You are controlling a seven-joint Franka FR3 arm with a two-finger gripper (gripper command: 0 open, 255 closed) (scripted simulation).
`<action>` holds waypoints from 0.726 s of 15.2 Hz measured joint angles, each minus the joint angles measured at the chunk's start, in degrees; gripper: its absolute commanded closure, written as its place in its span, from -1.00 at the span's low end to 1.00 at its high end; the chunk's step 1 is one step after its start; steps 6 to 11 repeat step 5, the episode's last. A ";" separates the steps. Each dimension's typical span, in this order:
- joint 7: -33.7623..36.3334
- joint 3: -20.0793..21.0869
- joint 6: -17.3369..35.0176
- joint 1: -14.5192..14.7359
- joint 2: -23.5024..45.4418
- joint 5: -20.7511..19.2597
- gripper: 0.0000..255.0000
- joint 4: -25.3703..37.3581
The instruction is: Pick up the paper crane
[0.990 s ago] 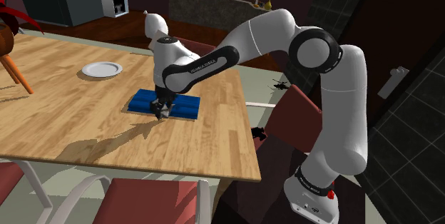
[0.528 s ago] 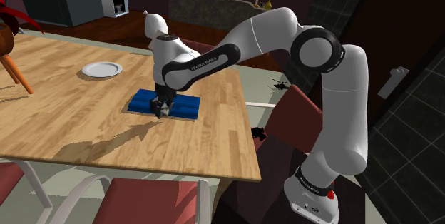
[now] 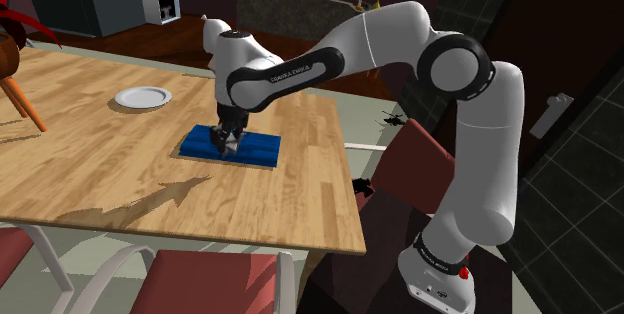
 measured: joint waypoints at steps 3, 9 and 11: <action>-0.32 0.15 -2.06 -0.04 -0.72 0.32 1.00 1.37; -0.47 0.22 -3.02 -0.09 -1.25 0.50 1.00 1.81; -0.47 0.22 -3.02 -0.09 -1.25 0.50 1.00 1.81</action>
